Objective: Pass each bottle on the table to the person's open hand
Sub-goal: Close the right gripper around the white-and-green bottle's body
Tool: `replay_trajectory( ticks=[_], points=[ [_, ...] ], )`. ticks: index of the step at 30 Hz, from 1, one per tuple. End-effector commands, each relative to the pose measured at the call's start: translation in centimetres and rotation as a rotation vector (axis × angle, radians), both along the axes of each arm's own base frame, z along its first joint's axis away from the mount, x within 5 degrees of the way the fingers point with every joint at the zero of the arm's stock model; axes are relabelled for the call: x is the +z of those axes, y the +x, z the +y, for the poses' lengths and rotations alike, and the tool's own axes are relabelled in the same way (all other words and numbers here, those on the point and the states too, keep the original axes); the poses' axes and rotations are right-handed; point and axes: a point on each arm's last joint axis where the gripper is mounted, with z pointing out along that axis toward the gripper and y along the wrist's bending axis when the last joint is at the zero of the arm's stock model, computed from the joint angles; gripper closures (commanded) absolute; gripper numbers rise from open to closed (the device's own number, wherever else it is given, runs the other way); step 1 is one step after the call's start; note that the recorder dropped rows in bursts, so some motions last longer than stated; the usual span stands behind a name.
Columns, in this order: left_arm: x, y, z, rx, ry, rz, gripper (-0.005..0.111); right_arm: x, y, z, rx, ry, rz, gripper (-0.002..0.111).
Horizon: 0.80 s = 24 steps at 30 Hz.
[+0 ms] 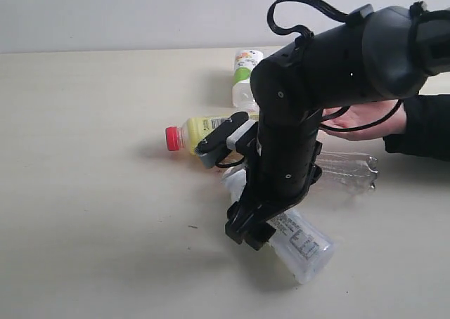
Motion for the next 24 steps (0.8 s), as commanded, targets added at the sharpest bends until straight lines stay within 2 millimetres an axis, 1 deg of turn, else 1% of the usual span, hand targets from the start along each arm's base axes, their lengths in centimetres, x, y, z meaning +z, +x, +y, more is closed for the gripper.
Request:
replay_trajectory(
  ticks=[1,4,13,17,20,24],
  points=[
    [-0.1,0.0,0.0,0.000,-0.007,-0.003,0.107,-0.6,0.3,0.6,-0.007,0.020,-0.006,0.028],
    [-0.1,0.0,0.0,0.000,-0.007,-0.003,0.107,-1.1,0.4,0.8,-0.011,0.031,-0.013,0.028],
    [-0.1,0.0,0.0,0.000,-0.007,-0.003,0.107,-1.5,0.4,0.9,-0.021,0.039,-0.006,0.028],
    [-0.1,0.0,0.0,0.000,-0.007,-0.003,0.107,-2.2,0.4,0.9,-0.023,0.027,0.008,0.028],
    [-0.1,0.0,0.0,0.000,-0.007,-0.003,0.107,-2.4,0.4,0.9,-0.023,0.024,0.011,0.029],
    [-0.1,0.0,0.0,0.000,-0.007,-0.003,0.107,-2.4,0.4,0.9,-0.022,0.017,0.019,0.033]
  ],
)
